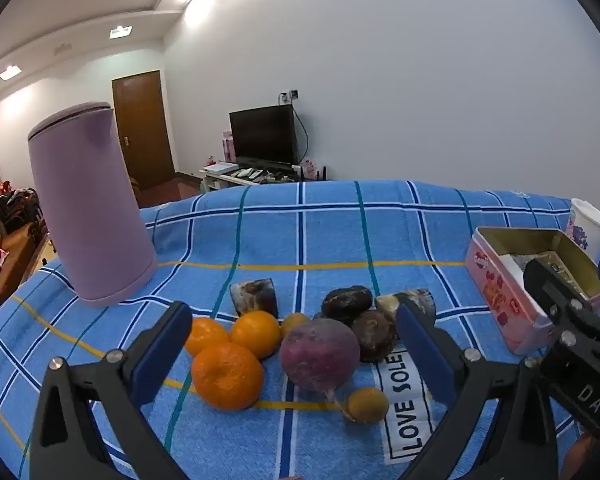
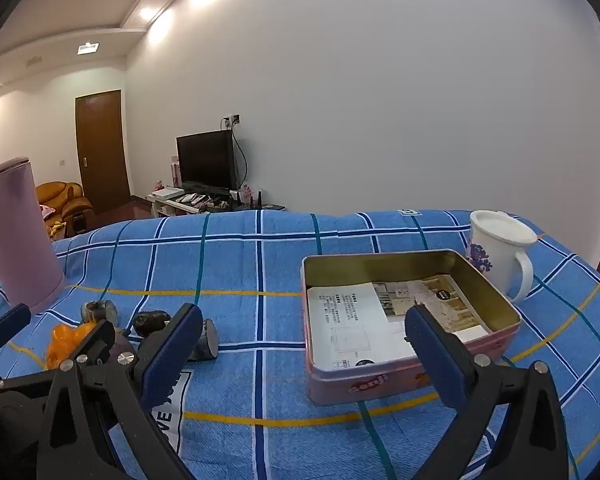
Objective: Organize fruits
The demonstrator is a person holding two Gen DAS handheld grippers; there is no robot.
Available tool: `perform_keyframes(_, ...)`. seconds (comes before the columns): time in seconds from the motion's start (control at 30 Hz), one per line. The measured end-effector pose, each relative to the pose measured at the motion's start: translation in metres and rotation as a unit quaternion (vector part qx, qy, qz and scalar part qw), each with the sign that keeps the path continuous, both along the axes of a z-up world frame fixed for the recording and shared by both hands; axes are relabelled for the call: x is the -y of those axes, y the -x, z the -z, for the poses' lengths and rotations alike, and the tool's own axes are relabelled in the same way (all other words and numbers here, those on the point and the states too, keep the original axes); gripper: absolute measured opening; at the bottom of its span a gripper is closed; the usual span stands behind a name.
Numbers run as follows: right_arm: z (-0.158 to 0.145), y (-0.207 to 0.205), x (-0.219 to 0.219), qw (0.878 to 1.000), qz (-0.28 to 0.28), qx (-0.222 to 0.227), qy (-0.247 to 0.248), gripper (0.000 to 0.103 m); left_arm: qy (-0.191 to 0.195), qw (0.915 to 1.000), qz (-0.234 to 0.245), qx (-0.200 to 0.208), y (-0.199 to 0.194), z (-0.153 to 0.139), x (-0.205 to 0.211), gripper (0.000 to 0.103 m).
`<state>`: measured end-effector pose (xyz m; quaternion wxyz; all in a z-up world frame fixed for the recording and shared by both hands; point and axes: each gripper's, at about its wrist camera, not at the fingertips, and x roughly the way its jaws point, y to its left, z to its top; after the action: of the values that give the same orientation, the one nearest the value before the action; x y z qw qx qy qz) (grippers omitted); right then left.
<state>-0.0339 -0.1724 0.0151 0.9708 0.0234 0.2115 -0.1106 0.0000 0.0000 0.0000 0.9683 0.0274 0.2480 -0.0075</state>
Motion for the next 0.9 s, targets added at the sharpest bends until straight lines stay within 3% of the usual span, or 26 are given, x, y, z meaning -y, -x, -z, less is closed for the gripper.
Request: perform_keyframes(0.9,0.0052,-0.0032,0.0000,1.000,-0.006,0.001,-0.004,0.102,-0.002,1.0000,0.007,-0.003,0.0059,-0.0030,0.0042,0.103)
